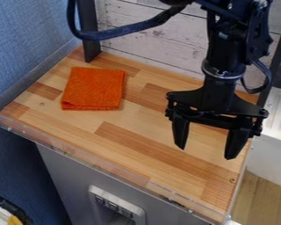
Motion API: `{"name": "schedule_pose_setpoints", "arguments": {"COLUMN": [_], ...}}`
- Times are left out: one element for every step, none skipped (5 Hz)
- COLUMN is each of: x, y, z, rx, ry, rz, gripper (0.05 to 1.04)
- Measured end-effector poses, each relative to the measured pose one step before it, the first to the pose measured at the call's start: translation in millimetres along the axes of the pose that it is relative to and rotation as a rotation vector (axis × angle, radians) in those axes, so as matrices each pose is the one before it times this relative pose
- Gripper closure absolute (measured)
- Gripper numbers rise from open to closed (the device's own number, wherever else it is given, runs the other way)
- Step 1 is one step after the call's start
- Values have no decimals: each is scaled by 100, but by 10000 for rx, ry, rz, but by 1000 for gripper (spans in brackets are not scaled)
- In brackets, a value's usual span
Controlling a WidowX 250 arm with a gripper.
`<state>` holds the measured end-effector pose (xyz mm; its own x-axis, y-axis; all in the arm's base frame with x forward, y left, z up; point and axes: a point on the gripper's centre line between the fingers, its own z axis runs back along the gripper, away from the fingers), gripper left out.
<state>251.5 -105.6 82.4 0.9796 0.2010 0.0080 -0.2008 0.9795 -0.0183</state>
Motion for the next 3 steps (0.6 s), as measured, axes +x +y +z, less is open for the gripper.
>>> {"name": "schedule_pose_setpoints", "arguments": {"x": [150,138,351], "y": [-48,85,-107], "z": [-32,-41,17], "rx": [-37,60,72], "ry": [-104,-77,-11], "rz": [-61,-8,-38], "gripper": [85,84,85]}}
